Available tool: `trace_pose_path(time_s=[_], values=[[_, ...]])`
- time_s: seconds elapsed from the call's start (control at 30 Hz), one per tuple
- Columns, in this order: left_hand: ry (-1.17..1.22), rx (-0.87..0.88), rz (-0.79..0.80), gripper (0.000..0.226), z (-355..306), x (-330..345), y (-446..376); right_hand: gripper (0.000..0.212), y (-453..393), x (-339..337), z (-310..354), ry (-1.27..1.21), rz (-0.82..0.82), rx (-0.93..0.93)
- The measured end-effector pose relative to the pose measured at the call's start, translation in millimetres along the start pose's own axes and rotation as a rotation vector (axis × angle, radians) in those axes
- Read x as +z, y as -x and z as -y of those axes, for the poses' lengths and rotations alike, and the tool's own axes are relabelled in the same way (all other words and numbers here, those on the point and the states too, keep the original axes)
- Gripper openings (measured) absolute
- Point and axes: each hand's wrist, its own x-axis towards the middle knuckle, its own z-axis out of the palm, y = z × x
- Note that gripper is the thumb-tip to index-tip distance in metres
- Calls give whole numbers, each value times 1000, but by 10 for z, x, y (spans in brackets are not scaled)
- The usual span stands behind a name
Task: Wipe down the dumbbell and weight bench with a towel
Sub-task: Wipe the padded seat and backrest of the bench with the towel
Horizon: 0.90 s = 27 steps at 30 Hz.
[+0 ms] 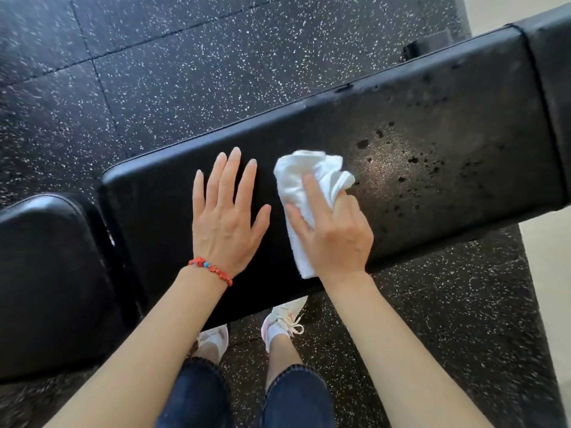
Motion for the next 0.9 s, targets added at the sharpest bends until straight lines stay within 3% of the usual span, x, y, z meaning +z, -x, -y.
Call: trace_pose_path(time_s=[0.13, 0.3, 0.43, 0.53, 0.63, 0.77, 0.83, 0.9], values=[[-27, -8, 12, 57, -30, 70, -17, 39, -366, 112, -8, 34, -9, -64], [-40, 5, -17, 57, -2, 136, -4, 36, -840, 256, 100, -31, 26, 56], [-47, 15, -29, 56, 8, 140, -15, 39, -884, 232, -130, 5, 18, -26], [-35, 19, -36, 55, 19, 130, -21, 45, -1091, 178, -506, 19, 128, 195], [-20, 8, -35, 55, -18, 122, -49, 46, -1088, 194, -565, 14, 120, 332], [-12, 1, -51, 55, -85, 94, -66, 41, -809, 153, -92, 68, 63, 102], [-16, 42, -45, 56, -127, 79, -100, 43, -804, 128, -158, 66, 74, -24], [-23, 97, -30, 57, -158, 83, -161, 44, -887, 132, -461, 74, 65, 2]])
